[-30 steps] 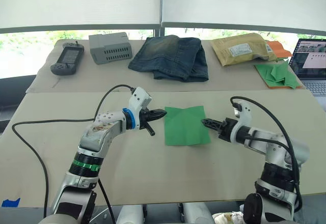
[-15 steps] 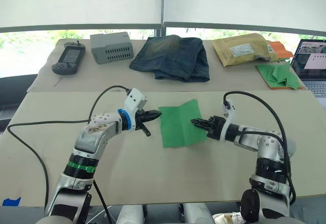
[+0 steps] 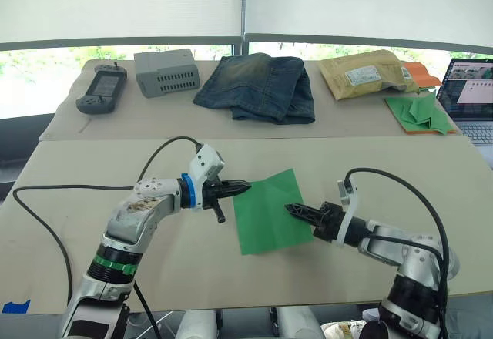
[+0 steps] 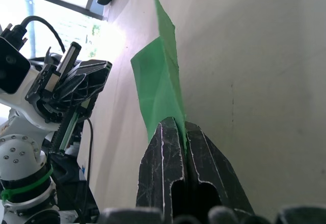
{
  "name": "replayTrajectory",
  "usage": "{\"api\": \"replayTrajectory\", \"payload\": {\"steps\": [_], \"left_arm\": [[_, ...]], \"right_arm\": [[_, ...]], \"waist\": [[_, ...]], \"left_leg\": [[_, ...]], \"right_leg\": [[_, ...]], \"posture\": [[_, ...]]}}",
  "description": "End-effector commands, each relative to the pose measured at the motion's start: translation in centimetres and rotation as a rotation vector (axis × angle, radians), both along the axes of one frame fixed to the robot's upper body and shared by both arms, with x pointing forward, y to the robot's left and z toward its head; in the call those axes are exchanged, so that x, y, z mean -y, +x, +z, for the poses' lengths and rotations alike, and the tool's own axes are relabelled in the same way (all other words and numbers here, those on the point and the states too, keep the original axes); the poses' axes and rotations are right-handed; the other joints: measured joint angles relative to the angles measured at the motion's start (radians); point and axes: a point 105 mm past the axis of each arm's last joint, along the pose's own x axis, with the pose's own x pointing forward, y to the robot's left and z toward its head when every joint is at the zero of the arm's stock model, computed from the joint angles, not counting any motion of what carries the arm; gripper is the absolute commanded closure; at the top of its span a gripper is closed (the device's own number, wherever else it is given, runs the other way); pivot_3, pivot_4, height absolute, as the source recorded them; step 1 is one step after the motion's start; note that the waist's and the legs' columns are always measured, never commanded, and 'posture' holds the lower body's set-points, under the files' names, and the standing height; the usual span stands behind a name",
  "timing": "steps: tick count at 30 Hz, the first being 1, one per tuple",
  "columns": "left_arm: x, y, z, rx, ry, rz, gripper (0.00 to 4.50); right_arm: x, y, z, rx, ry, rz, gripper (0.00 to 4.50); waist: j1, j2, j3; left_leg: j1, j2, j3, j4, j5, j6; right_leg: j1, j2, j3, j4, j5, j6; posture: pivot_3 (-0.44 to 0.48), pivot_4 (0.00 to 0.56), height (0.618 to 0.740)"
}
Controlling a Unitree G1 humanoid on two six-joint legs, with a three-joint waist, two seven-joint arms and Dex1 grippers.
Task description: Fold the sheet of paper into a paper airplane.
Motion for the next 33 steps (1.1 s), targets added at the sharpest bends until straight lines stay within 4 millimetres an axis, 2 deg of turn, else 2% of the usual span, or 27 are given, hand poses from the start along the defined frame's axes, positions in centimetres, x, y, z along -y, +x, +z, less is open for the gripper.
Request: {"api": "replayTrajectory", "payload": {"steps": [1,6,13,14,19,23,25,27,29,33], "left_arm": [[0.5,-0.4,0.8,0.044,-0.017,-0.028,4.5],[0.5,-0.4,0.2,0.038,0.0,-0.03,4.5],[0.9,-0.4,0.0,0.037,0.005,-0.054,4.5],[1.0,-0.4,0.0,0.036,0.005,-0.059,4.5],[1.3,-0.6,0.0,0.041,0.006,-0.094,4.5],[1.7,-1.3,0.3,0.037,-0.007,-0.157,4.5],[2.0,-2.0,0.2,0.027,0.0,-0.207,4.5],[2.2,-2.5,-0.1,0.016,0.008,-0.231,4.5],[2.3,-2.6,-0.8,0.022,0.054,-0.241,4.5],[2.5,-2.3,-2.2,0.037,0.11,-0.23,4.5]], "right_arm": [[-0.9,-1.8,-0.1,-0.001,0.035,-0.013,4.46],[-0.4,-3.0,-1.2,-0.054,-0.015,-0.083,4.46],[-0.1,-3.4,-1.7,-0.075,-0.096,-0.054,4.46],[0.0,-3.3,-1.7,-0.076,-0.097,-0.053,3.86],[1.8,-2.7,-0.7,-0.042,-0.097,-0.087,2.23],[6.3,-2.3,1.7,0.038,-0.175,-0.127,0.79],[7.9,-2.1,3.1,0.077,-0.2,-0.139,0.14],[8.6,-1.9,4.0,0.108,-0.219,-0.142,0.14],[8.8,-1.4,5.1,0.205,-0.328,-0.147,0.14],[8.3,-0.6,5.2,0.376,-0.603,-0.095,0.14]], "waist": [[0.0,0.0,0.0],[-0.001,0.0,0.0],[0.001,0.0,0.0],[0.002,0.0,0.0],[0.001,0.0,0.0],[0.004,0.001,0.0],[0.003,0.001,0.0],[0.001,0.001,0.0],[-0.002,0.001,0.0],[0.001,0.001,0.0]], "left_leg": [[0.0,0.001,0.0,0.0,0.0,0.0],[0.0,0.002,0.0,0.0,0.0,0.0],[0.0,0.002,0.0,0.0,0.0,0.0],[0.0,0.002,0.0,0.0,0.0,0.0],[-0.001,0.002,0.001,0.0,0.0,0.0],[-0.001,0.001,0.002,0.0,0.0,0.0],[-0.001,0.0,0.004,0.0,0.0,0.0],[-0.001,0.0,0.005,-0.001,0.0,0.0],[0.0,0.001,0.006,-0.001,-0.001,0.001],[0.0,0.002,0.007,-0.002,-0.001,0.001]], "right_leg": [[0.0,0.001,0.0,0.0,0.0,0.0],[0.0,0.002,0.0,-0.001,-0.001,0.0],[0.001,0.002,0.0,-0.001,-0.001,0.0],[0.001,0.002,0.0,-0.001,-0.001,0.0],[0.001,0.002,0.0,-0.002,-0.001,0.0],[0.001,0.001,0.0,-0.002,-0.001,0.001],[0.001,0.001,0.0,-0.003,-0.001,0.001],[0.002,0.001,0.0,-0.004,-0.001,0.001],[0.002,0.004,0.0,-0.004,-0.002,0.0],[0.002,0.006,0.0,-0.004,-0.002,0.0]], "posture": [[0.0,0.15,0.728],[0.0,0.15,0.728],[0.0,0.15,0.728],[0.0,0.15,0.728],[0.0,0.15,0.728],[0.0,0.15,0.728],[0.0,0.15,0.728],[0.0,0.15,0.728],[0.0,0.15,0.728],[0.0,0.15,0.728]]}}
